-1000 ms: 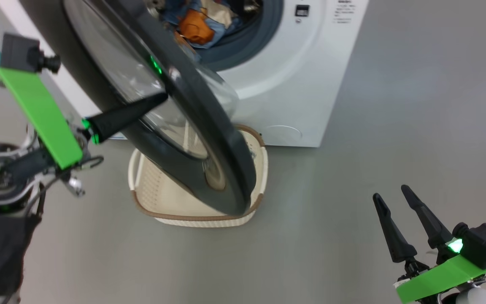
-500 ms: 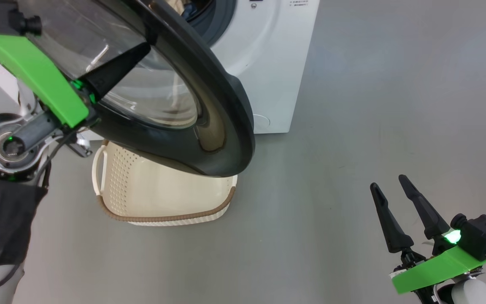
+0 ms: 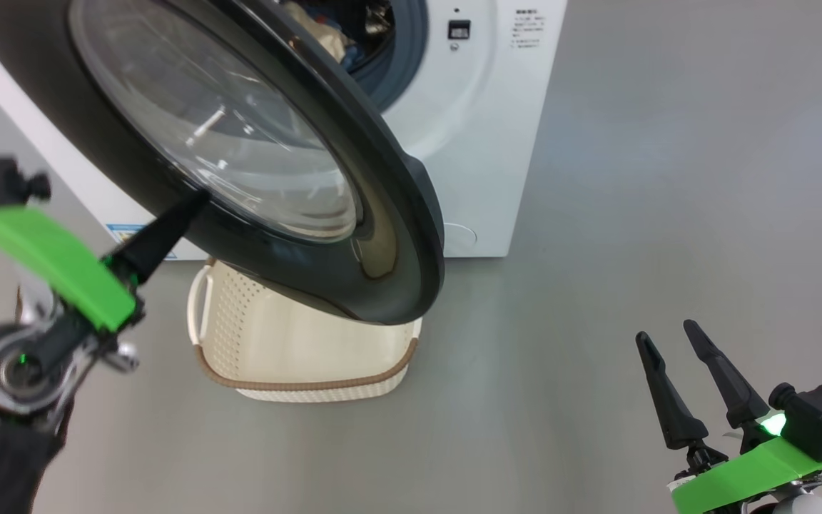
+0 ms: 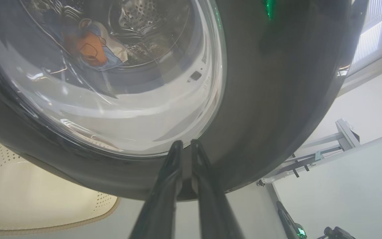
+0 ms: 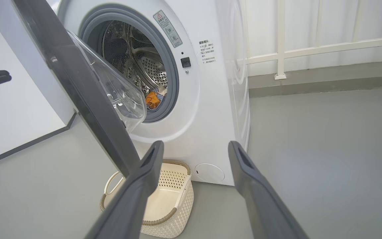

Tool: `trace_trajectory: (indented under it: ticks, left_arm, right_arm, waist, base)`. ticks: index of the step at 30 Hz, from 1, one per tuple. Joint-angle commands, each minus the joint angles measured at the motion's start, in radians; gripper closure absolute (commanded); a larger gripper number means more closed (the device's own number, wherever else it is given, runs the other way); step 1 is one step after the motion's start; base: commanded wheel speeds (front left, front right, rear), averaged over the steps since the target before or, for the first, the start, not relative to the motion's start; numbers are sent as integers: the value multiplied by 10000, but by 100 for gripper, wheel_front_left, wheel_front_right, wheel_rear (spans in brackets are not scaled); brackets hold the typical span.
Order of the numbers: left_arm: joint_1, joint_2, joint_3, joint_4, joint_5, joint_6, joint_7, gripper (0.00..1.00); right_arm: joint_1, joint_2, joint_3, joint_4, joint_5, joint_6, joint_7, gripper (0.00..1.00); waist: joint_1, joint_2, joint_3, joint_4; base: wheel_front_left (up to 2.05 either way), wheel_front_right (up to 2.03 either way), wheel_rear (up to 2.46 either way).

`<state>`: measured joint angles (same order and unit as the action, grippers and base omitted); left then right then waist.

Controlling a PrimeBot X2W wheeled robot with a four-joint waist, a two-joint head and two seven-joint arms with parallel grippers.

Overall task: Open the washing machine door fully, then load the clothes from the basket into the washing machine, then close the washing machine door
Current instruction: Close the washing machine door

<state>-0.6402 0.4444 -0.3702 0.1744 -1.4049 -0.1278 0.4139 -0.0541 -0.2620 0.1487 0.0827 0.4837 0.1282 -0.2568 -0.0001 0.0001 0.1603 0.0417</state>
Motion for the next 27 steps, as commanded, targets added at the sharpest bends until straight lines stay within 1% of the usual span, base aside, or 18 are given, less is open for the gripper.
trace_trajectory:
  ticks: [1, 2, 3, 5, 6, 7, 9, 10, 11, 17, 23, 27]
  left_arm:
    - [97, 624, 394, -305, -2, -29, -296, 76]
    - [339, 689, 396, -344, -17, -29, -508, 65]
    - [588, 766, 406, -376, -30, -29, -721, 58]
    - [1104, 915, 430, -446, -67, -29, -1150, 55]
    - [1361, 967, 484, -474, -117, -29, -1396, 51]
    - [1618, 1024, 541, -497, -148, -29, -1653, 39]
    - [2138, 1103, 636, -558, -247, -29, -2128, 30]
    - [2387, 1145, 667, -576, -264, -29, -2362, 8]
    - [2623, 1193, 669, -578, -237, -29, -2590, 0]
    - [3715, 1399, 422, -489, 254, -29, -4046, 0]
    - [4345, 1216, 212, -143, 346, -29, -5767, 0]
    - [4668, 1240, 68, 217, 710, -29, -6516, 0]
  right_arm:
    - [69, -202, 166, -227, -92, 25, -49, 0]
    - [96, -213, 164, -226, -94, 25, -49, 0]
    - [121, -227, 171, -227, -97, 25, -49, 0]
    - [161, -266, 181, -235, -97, 25, -49, 0]
    - [183, -293, 181, -237, -90, 25, -49, 0]
    - [204, -322, 179, -240, -83, 25, -49, 0]
    - [250, -376, 154, -245, -72, 25, -49, 0]
    - [277, -401, 121, -248, -67, 25, -49, 0]
    - [304, -419, 79, -253, -59, 25, -49, 0]
    - [404, -512, -62, -278, -45, 25, -49, 0]
    - [428, -540, -227, -281, -54, 25, -49, 0]
    - [425, -530, -307, -262, -69, 25, -49, 0]
  waist:
    - [1, -1, -200, 199]
    - [1, -1, -242, 226]
    - [1, -1, -272, 243]
    - [1, -1, -326, 274]
    - [1, -1, -347, 287]
    - [1, -1, -368, 294]
    - [1, -1, -400, 305]
    - [1, -1, -407, 310]
    - [1, -1, -412, 315]
    - [1, -1, -387, 244]
    - [1, -1, -358, 1]
    - [1, -1, -386, -293]
  base:
    - [0, 0, 0]
    - [0, 0, 0]
    - [0, 0, 0]
    - [0, 0, 0]
    - [0, 0, 0]
    - [0, 0, 0]
    - [0, 0, 0]
    - [0, 0, 0]
    - [0, 0, 0]
    - [0, 0, 0]
    - [0, 0, 0]
    - [0, 0, 0]
